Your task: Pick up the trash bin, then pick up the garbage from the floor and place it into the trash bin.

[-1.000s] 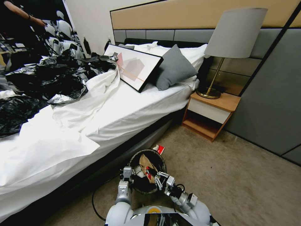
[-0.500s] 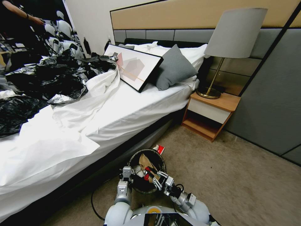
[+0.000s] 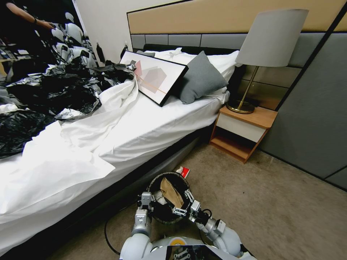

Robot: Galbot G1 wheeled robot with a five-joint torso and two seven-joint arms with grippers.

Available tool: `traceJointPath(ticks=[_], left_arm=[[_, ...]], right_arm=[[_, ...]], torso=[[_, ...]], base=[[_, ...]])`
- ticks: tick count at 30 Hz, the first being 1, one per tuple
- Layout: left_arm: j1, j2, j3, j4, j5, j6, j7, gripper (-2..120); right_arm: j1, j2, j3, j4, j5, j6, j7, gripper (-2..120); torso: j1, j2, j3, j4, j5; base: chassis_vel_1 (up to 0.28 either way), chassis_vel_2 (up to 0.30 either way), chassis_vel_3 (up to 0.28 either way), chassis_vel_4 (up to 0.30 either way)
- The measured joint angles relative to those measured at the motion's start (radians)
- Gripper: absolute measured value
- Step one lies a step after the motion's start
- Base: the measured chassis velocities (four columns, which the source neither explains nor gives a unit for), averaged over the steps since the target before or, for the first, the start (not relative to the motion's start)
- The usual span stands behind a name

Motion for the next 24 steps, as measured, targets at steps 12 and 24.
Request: traceJointPath(ticks=[12, 24], left_arm=[[0.008, 0.015, 0.001, 0.001, 0.003, -0.002, 0.0, 1], [0.018, 0.038, -0.016, -0.003, -0.002, -0.006, 0.0, 1]], right_arm=[[0.01, 0.015, 0.01, 0.145, -0.044, 0.002, 0.188, 100], [-0.033, 0.098, 0.087, 0.287, -0.112, 0.063, 0.586, 100]], torso=[[0.0, 0.0, 0.0, 0.0, 0.0], [0.0, 0.0, 0.0, -0.0001, 0.0]], base=[[0.0, 0.0, 0.0, 0.0], [0.0, 0.0, 0.0, 0.0]])
